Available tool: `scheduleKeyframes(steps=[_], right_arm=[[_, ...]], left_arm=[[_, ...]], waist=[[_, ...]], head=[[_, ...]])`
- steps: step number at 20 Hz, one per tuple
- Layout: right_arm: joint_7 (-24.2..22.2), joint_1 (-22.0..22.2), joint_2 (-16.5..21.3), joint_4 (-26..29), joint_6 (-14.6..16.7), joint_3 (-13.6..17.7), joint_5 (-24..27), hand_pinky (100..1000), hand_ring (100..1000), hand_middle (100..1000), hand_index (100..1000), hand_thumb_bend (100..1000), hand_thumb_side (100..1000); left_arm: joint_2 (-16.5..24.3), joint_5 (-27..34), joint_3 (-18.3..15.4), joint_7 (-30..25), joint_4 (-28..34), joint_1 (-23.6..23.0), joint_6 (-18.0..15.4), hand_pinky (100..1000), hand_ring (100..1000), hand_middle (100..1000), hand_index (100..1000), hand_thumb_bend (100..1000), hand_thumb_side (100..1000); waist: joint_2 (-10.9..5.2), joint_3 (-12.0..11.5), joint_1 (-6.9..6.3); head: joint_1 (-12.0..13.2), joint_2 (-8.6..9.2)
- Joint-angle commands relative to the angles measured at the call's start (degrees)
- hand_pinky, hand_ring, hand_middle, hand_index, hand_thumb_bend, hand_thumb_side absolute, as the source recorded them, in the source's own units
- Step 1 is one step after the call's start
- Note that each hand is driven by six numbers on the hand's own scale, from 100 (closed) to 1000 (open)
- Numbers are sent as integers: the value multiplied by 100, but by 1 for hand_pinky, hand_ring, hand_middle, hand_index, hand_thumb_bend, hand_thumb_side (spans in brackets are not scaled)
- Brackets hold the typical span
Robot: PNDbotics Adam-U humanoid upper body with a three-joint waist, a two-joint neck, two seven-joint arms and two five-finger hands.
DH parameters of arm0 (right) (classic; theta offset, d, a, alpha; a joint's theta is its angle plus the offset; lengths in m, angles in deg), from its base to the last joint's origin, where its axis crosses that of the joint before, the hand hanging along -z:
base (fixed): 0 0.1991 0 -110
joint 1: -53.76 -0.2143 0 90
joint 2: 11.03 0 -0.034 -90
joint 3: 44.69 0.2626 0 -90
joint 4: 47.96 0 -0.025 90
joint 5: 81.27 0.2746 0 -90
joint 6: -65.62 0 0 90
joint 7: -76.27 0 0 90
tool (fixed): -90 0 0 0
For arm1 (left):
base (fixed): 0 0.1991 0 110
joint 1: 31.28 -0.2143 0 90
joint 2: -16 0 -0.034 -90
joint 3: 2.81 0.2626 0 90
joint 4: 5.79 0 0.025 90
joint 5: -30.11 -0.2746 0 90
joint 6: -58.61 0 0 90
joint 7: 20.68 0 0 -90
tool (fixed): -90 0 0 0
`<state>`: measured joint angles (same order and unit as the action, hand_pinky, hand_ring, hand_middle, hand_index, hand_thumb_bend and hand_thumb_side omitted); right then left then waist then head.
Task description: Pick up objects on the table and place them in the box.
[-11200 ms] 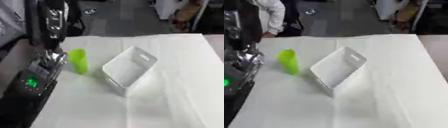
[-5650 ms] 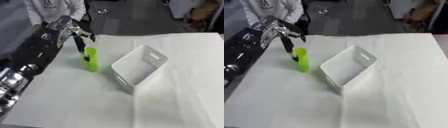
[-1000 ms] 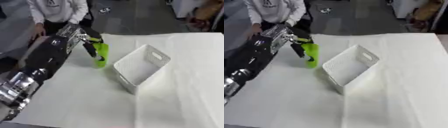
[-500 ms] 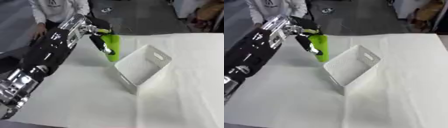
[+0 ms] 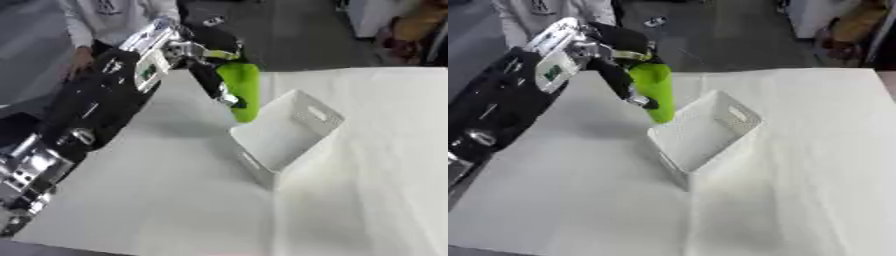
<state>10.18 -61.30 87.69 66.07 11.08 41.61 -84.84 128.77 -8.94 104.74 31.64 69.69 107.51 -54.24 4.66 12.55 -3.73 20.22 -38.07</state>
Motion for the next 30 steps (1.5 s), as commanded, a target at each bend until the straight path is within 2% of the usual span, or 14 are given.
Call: scheduleKeyframes(steps=[1,9,13,21,22,23,24,25,26,27,28,30], right_arm=[[-18,-61,115,57,-5,44,49,148,308,314,406,187,412],[-42,-128,78,57,-15,42,115,148,309,315,407,193,422],[-64,-180,49,57,-29,37,156,149,310,316,407,193,422],[-113,-284,-4,57,-66,50,238,149,311,317,408,193,423],[-116,-293,-7,57,-68,53,248,149,311,318,408,194,422],[-119,-303,-10,57,-70,56,258,149,311,318,408,194,422],[-122,-309,-11,57,-72,58,266,149,311,318,408,194,422],[-125,-316,-11,57,-74,59,272,149,311,318,408,194,422],[-129,-321,-9,57,-74,60,278,149,311,317,408,195,422],[-134,-326,-7,57,-75,61,283,149,311,317,408,195,422],[-136,-329,-6,57,-75,64,288,148,311,317,408,195,422],[-139,-335,-4,57,-76,69,297,149,311,317,408,196,422]], left_arm=[[179,191,23,7,196,153,-18,100,100,100,360,100,727],[16,378,203,241,225,250,-181,100,100,100,360,100,728],[-105,269,260,748,153,309,-370,100,100,100,357,100,727],[-362,-374,340,1655,-289,386,-819,100,100,100,358,100,737],[-387,-440,337,1751,-366,394,-863,100,101,226,446,100,783],[-413,-503,338,1831,-445,403,-907,100,100,197,428,100,769],[-429,-562,353,1869,-513,410,-962,372,585,654,714,106,1000],[-436,-659,372,1861,-565,424,-1027,333,545,617,695,101,985],[-444,-757,377,1855,-600,440,-1085,661,829,848,816,216,1000],[-453,-871,372,1859,-629,453,-1135,643,813,835,809,207,1000],[-461,-979,364,1872,-658,462,-1171,809,962,967,886,290,1000],[-472,-1170,348,1894,-708,475,-1204,867,1000,1000,910,316,1000]], waist=[[-87,16,13],[-83,94,-6],[-78,145,-26],[-60,231,-61],[-60,238,-65],[-59,245,-69],[-60,250,-73],[-60,254,-78],[-61,256,-83],[-62,257,-88],[-64,259,-91],[-66,262,-96]], head=[[60,32],[113,71],[149,84],[175,63],[174,61],[173,58],[170,54],[168,49],[166,46],[164,45],[162,44],[160,43]])
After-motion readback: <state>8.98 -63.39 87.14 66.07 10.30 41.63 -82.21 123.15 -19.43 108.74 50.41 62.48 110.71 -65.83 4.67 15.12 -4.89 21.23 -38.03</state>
